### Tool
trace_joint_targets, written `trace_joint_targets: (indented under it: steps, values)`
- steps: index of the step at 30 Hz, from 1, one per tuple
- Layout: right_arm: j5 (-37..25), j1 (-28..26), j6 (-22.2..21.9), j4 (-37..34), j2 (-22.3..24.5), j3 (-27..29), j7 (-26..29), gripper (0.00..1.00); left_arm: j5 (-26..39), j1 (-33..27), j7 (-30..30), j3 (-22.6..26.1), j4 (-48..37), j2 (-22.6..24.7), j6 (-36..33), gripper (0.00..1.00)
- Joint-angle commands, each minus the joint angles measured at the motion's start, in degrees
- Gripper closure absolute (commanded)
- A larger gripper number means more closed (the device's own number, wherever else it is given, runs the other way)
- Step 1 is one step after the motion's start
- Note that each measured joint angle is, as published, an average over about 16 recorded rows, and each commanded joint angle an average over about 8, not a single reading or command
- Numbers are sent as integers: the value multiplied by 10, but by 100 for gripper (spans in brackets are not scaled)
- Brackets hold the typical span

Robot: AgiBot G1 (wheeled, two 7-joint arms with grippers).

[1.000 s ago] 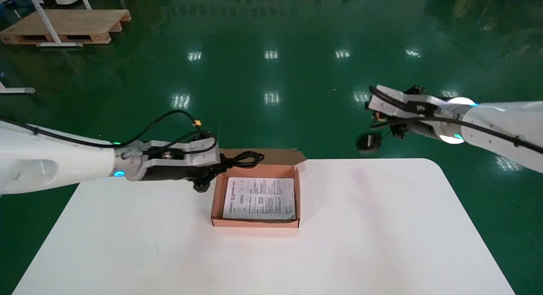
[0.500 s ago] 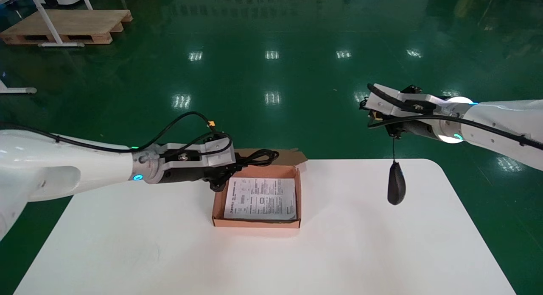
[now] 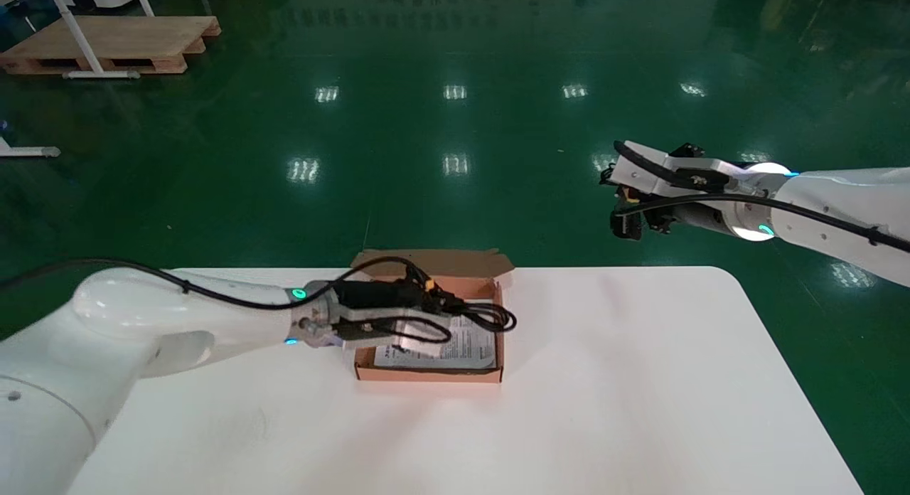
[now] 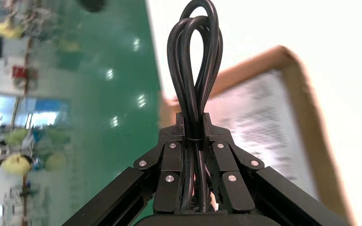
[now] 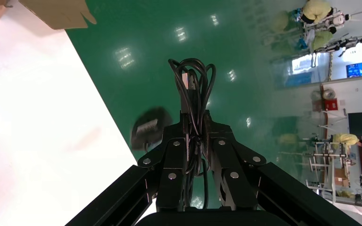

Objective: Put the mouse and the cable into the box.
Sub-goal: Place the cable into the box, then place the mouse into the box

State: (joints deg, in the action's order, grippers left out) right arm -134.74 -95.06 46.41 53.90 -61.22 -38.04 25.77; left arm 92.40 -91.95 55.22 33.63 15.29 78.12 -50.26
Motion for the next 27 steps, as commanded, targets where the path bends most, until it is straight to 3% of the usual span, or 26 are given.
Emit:
trace_joint_targets:
  steps: [1, 15, 16, 23, 24, 27]
  values:
    - [0, 0, 0, 0, 0, 0, 0, 100, 2, 16, 22, 16, 12, 1, 10, 100]
    - [0, 0, 0, 0, 0, 0, 0, 100, -38, 11, 24, 58, -8, -1, 42, 100]
    - [0, 0, 0, 0, 0, 0, 0, 100, -40, 11, 24, 61, -9, -1, 42, 96]
    - [0, 0, 0, 0, 0, 0, 0, 100, -50, 13, 20, 78, -14, -1, 43, 9]
    - [0, 0, 0, 0, 0, 0, 0, 100, -51, 14, 20, 79, -15, 0, 43, 1]
    - [0, 0, 0, 0, 0, 0, 0, 100, -53, 14, 19, 81, -16, 0, 43, 0]
